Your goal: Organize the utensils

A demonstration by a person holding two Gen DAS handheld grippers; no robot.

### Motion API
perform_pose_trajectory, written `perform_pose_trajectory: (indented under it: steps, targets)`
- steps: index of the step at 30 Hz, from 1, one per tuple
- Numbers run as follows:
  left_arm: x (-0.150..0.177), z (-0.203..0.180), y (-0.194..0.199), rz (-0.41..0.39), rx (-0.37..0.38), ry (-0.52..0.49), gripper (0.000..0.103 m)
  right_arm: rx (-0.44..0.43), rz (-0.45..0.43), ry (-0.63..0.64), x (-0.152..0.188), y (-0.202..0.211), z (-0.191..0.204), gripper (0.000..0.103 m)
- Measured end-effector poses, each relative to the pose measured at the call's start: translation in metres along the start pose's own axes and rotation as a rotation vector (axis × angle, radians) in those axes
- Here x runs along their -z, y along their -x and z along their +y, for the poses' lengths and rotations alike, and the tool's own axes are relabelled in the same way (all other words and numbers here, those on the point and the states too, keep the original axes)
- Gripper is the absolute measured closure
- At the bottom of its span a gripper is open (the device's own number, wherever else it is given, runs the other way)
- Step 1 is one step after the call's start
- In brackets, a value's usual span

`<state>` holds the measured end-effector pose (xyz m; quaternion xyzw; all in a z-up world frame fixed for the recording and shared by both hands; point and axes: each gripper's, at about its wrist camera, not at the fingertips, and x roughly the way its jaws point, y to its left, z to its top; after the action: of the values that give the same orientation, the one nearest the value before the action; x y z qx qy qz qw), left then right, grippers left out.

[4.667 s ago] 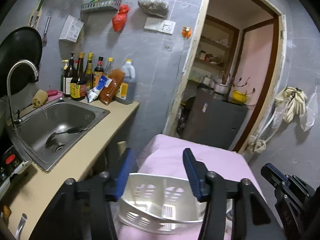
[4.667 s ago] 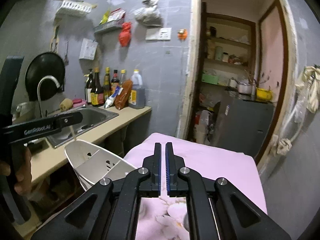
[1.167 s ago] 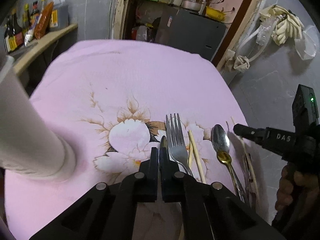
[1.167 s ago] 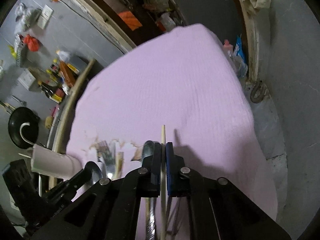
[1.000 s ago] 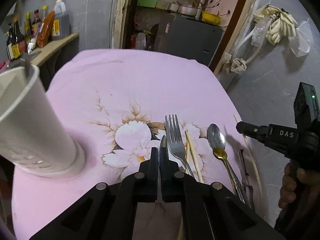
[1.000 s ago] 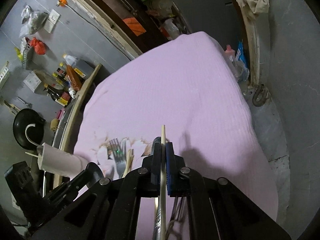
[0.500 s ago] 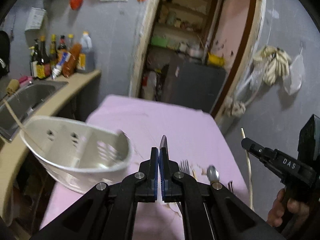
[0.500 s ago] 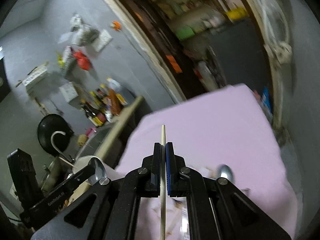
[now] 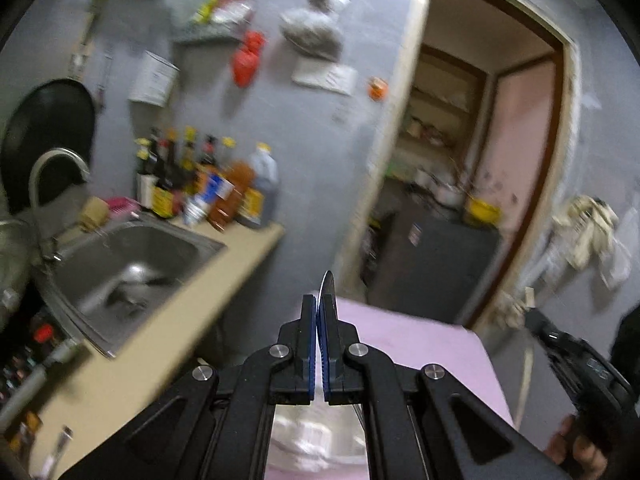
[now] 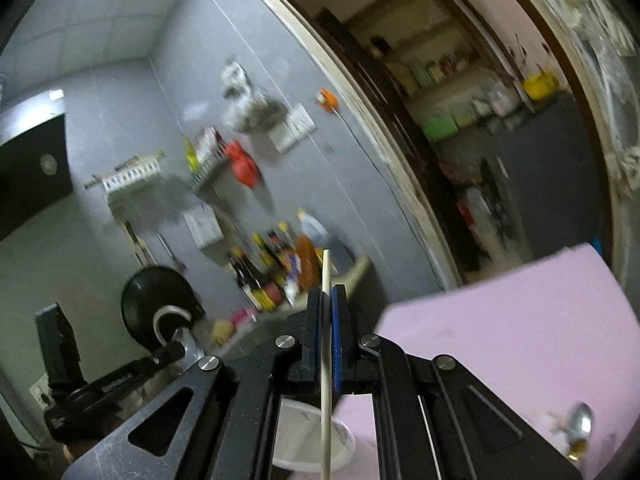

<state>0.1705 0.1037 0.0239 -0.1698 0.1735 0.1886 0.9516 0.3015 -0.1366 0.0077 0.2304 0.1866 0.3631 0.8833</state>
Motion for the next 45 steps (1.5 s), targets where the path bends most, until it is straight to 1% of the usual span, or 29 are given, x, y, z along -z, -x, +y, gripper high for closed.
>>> perform_pose_trajectory:
  steps: [2,4,7,12,14,16,21,24,31,34,41,45]
  targets:
    - [-0.008,0.015,-0.003,-0.041,-0.045,0.012,0.101,-0.008,-0.046,0.006,0.001,-0.012,0.013,0.099]
    - [-0.012,0.024,-0.009,-0.076,-0.097,0.002,0.101,-0.005,-0.079,0.002,0.005,-0.018,0.02,0.099]
    - [-0.013,0.033,-0.022,-0.095,-0.143,-0.016,0.101,0.026,-0.121,0.001,0.015,-0.032,0.03,0.099]
    - [-0.003,0.04,-0.042,-0.093,-0.187,-0.017,0.101,0.112,-0.183,0.014,0.032,-0.049,0.033,0.099]
    - [0.002,0.04,-0.05,-0.096,-0.202,-0.02,0.101,0.166,-0.199,0.034,0.04,-0.055,0.033,0.099]
    - [0.008,0.037,-0.055,-0.104,-0.217,-0.041,0.101,0.193,-0.206,0.047,0.047,-0.058,0.032,0.099]
    - [0.022,0.027,-0.058,-0.131,-0.252,-0.099,0.101,0.227,-0.206,0.071,0.056,-0.063,0.032,0.099]
    - [0.027,0.024,-0.061,-0.13,-0.251,-0.117,0.1,0.236,-0.221,0.08,0.057,-0.066,0.035,0.099]
    - [0.037,0.019,-0.06,-0.155,-0.249,-0.165,0.1,0.271,-0.268,0.159,0.062,-0.063,0.043,0.099]
    - [0.04,0.016,-0.06,-0.159,-0.24,-0.18,0.1,0.291,-0.269,0.188,0.064,-0.061,0.048,0.099]
    - [0.044,0.017,-0.059,-0.12,-0.193,-0.186,0.099,0.294,-0.229,0.204,0.066,-0.055,0.047,0.099]
    - [0.042,0.024,-0.056,-0.082,-0.142,-0.153,0.098,0.274,-0.181,0.206,0.067,-0.052,0.046,0.098]
